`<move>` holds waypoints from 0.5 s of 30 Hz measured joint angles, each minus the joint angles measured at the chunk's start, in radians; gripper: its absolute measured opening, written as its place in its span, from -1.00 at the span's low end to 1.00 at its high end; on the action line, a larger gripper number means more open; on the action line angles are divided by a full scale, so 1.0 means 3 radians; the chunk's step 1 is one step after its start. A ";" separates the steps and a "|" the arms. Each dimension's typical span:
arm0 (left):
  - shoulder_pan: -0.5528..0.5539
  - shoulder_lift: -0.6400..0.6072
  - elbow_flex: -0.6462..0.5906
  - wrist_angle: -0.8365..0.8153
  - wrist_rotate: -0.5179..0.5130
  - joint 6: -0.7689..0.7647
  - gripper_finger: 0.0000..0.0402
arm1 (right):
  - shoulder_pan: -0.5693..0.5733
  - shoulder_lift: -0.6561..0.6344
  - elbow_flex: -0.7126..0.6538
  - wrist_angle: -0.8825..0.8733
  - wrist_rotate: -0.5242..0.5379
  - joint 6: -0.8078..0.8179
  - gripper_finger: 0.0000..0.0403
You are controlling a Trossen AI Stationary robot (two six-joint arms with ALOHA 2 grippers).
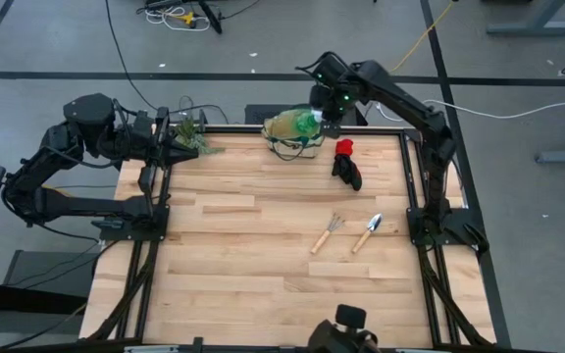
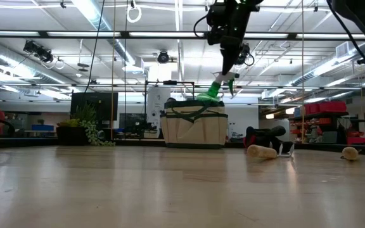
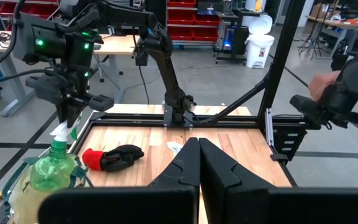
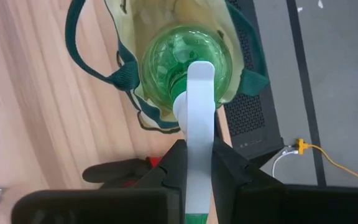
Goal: Pick & Place Garden tools in Gardening bag
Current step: Put the green spray bottle into the white gardening bag
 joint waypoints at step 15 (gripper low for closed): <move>0.0000 0.0000 0.0000 0.0000 -0.0001 -0.0006 -0.99 | -0.0001 0.0125 -0.0003 -0.0001 -0.0003 -0.0061 -0.79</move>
